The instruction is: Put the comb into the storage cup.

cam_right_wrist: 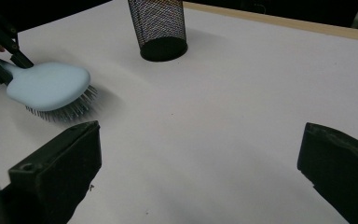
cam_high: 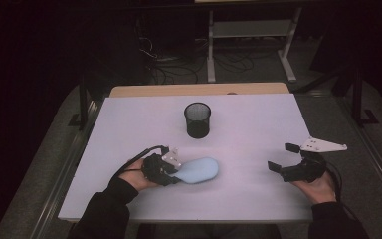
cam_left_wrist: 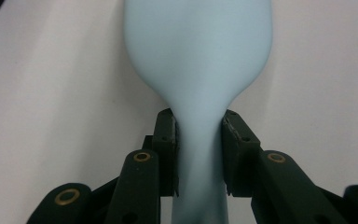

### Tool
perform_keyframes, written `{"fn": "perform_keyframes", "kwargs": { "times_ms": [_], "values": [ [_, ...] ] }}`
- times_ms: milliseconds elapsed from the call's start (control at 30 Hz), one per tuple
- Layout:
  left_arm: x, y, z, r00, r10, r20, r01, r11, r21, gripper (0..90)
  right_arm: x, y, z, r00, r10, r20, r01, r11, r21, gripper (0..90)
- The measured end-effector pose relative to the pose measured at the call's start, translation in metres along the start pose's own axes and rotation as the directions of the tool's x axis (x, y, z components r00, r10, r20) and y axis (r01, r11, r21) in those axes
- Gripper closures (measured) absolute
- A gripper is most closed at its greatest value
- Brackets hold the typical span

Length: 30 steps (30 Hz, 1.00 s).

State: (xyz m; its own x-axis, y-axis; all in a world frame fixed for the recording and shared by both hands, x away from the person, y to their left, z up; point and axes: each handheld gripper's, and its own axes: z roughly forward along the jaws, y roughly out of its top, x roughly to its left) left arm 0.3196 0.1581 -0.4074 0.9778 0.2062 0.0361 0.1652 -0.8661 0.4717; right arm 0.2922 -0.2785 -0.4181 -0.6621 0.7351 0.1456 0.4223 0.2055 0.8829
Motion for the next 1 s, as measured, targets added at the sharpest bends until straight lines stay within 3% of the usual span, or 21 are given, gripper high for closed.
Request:
{"fn": "perform_keyframes", "kwargs": {
  "times_ms": [433, 1000],
  "values": [
    [0.004, 0.000, -0.019, 0.9997, -0.018, -0.018, 0.017, 0.9979, -0.063, 70.4, 0.000, 0.000, 0.000, 1.0000, 0.002, 0.001, -0.002, 1.000, -0.002, 0.0],
    [0.008, 0.000, -0.045, 0.9981, -0.036, -0.051, 0.027, 0.9852, -0.169, 70.3, 0.000, 0.000, -0.001, 1.0000, 0.005, 0.003, -0.005, 1.000, -0.002, 0.0]
  ]
}}
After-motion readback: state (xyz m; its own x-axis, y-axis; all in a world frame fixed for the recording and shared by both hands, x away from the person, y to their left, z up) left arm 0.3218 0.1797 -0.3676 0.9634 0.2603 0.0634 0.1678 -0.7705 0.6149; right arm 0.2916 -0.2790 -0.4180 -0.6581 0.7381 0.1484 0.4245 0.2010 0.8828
